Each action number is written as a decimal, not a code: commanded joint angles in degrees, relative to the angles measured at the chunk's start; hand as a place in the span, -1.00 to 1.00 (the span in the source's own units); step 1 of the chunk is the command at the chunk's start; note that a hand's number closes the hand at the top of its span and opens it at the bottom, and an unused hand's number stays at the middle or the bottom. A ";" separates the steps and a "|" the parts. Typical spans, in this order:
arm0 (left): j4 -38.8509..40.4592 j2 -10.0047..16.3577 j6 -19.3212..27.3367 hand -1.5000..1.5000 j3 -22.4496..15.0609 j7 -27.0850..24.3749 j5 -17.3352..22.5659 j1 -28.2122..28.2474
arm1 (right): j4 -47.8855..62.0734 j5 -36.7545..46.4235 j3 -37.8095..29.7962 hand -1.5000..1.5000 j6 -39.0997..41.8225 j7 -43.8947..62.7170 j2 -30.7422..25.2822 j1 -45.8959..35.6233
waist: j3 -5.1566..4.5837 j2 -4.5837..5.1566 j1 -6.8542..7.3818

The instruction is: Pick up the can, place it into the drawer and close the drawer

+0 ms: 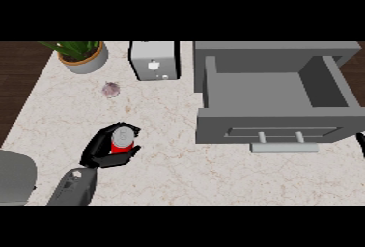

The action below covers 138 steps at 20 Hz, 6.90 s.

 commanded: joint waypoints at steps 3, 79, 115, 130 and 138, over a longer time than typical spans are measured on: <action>-2.85 -1.35 -3.79 1.00 -0.14 4.81 3.18 -1.50 | -3.96 -2.63 -0.29 -1.00 0.05 1.68 0.63 2.65 | -0.03 -0.02 -0.13; 16.06 -6.98 50.24 1.00 -25.33 39.51 27.73 -68.33 | 1.51 -1.88 -2.66 -1.00 -0.81 1.10 -2.15 -5.16 | 0.11 1.05 -4.16; 21.34 -6.98 63.88 -1.00 -42.78 27.49 38.30 -61.97 | -0.61 -0.09 0.68 -1.00 -0.88 3.91 -2.68 -8.92 | 0.12 1.74 -7.64; 18.85 -6.98 64.16 -1.00 -40.03 24.60 45.73 -62.85 | -2.82 18.86 3.48 -1.00 0.07 -6.27 -10.10 -11.30 | 0.07 1.35 -4.99; 19.27 -6.98 64.66 -1.00 -39.44 23.50 46.95 -65.31 | 0.11 39.27 12.77 -1.00 -3.16 -3.38 -12.34 -16.97 | -0.02 1.12 -2.16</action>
